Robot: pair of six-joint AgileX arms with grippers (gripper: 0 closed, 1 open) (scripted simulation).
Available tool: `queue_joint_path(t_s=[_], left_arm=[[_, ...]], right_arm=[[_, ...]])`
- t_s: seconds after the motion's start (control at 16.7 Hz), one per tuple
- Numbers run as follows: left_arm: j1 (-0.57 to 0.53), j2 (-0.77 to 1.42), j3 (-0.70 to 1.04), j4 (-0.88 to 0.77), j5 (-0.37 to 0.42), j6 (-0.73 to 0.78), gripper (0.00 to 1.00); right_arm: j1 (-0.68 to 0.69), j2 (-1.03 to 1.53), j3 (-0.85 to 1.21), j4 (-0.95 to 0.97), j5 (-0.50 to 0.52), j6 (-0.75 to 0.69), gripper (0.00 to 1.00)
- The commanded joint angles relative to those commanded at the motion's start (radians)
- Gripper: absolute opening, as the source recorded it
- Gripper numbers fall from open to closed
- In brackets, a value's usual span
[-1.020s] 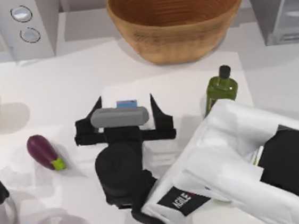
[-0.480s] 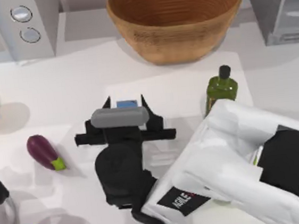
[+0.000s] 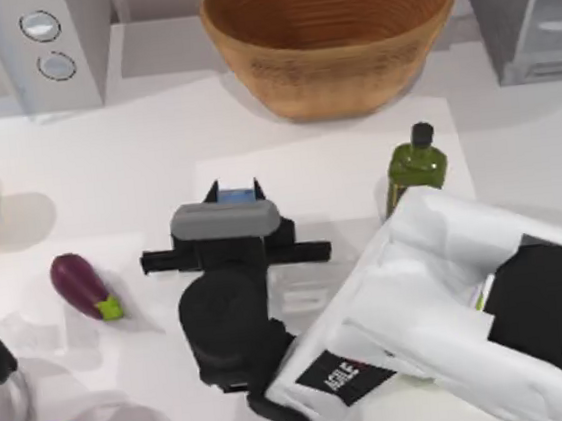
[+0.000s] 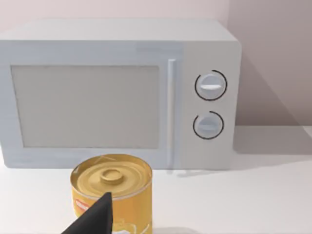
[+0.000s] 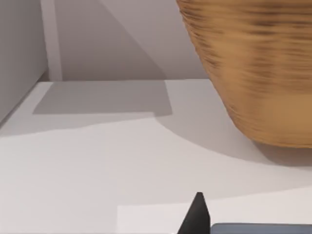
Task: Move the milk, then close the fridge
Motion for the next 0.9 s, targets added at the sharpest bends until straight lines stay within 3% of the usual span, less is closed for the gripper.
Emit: queue_joint_path(t_s=[0.9], left_arm=[[0.000, 0.000, 0.000, 0.000, 0.000, 0.000, 1.00]], right_arm=[[0.003, -0.096, -0.027, -0.071, -0.001, 0.003, 0.00]])
